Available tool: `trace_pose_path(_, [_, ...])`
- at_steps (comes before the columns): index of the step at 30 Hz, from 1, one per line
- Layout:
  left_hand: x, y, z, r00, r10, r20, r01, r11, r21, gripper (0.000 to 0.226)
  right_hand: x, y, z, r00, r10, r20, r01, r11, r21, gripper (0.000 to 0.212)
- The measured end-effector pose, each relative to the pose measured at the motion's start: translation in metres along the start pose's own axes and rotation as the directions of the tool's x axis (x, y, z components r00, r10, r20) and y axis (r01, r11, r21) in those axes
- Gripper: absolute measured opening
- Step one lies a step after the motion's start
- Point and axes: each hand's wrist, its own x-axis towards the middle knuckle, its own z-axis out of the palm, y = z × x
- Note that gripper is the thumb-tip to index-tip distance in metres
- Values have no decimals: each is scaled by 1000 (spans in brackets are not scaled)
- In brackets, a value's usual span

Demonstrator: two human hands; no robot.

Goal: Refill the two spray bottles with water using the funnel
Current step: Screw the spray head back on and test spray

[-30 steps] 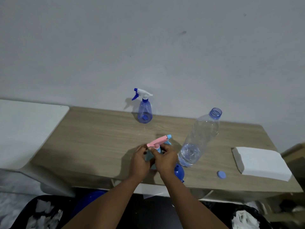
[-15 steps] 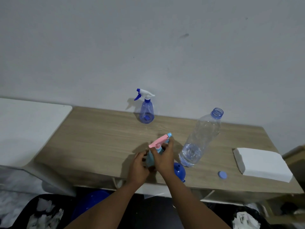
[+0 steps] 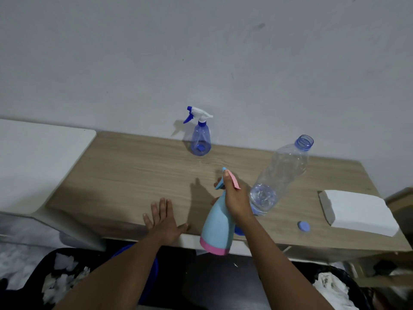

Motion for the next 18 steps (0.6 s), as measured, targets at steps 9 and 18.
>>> trace_pose_path(9, [-3,1,-5,997,-8,74,8,1000,3,117,-13,-2,-39,967,250,47,-253,962,105,39])
trace_pose_path(18, [-7,2,-7,997,6,73,-3,999,-38,118,-25,0,-49,983,181,-32,-184,967,-178,45])
